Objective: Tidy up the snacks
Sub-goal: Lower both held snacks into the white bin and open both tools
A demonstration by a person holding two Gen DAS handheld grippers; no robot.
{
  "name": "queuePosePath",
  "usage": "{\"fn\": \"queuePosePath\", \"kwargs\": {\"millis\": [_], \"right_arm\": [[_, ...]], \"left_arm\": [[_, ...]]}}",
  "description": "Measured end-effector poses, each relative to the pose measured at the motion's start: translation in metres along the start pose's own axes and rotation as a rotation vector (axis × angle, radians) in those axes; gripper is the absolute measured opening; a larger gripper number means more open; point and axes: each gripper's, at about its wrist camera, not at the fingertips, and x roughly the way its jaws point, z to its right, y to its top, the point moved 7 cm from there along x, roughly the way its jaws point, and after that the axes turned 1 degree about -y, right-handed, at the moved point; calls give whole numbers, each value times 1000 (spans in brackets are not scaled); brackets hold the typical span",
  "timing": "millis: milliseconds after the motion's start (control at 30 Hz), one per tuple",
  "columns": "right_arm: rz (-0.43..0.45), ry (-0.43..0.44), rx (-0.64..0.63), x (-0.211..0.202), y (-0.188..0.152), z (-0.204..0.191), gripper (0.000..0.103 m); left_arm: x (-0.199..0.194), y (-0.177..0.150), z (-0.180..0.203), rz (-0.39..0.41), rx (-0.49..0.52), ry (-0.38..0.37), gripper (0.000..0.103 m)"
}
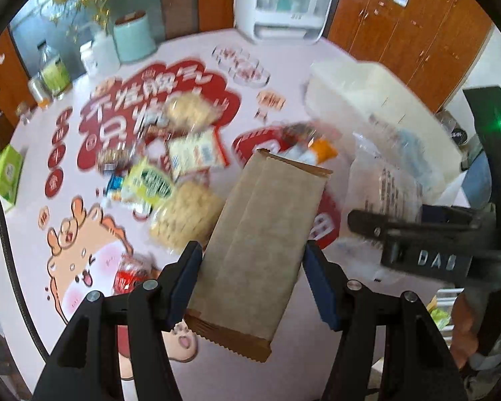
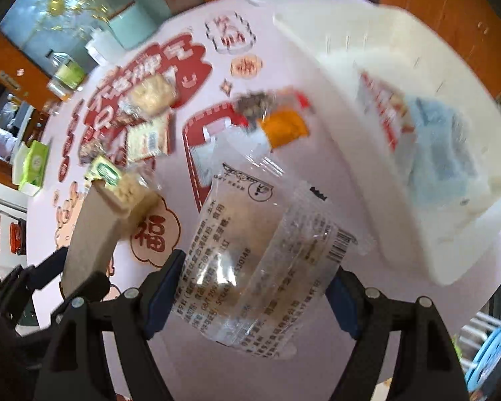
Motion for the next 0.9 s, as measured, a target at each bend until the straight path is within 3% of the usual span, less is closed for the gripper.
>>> {"fn": "queuePosePath", "kwargs": {"millis": [400,900], "right_arm": [[210,35,-62,-84,43,56,80],[376,-75,-1,-132,113,161,80]], "left_arm": [[-48,84,92,169,57,-7,61],[-30,179,186,248,131,-7,61]]}}
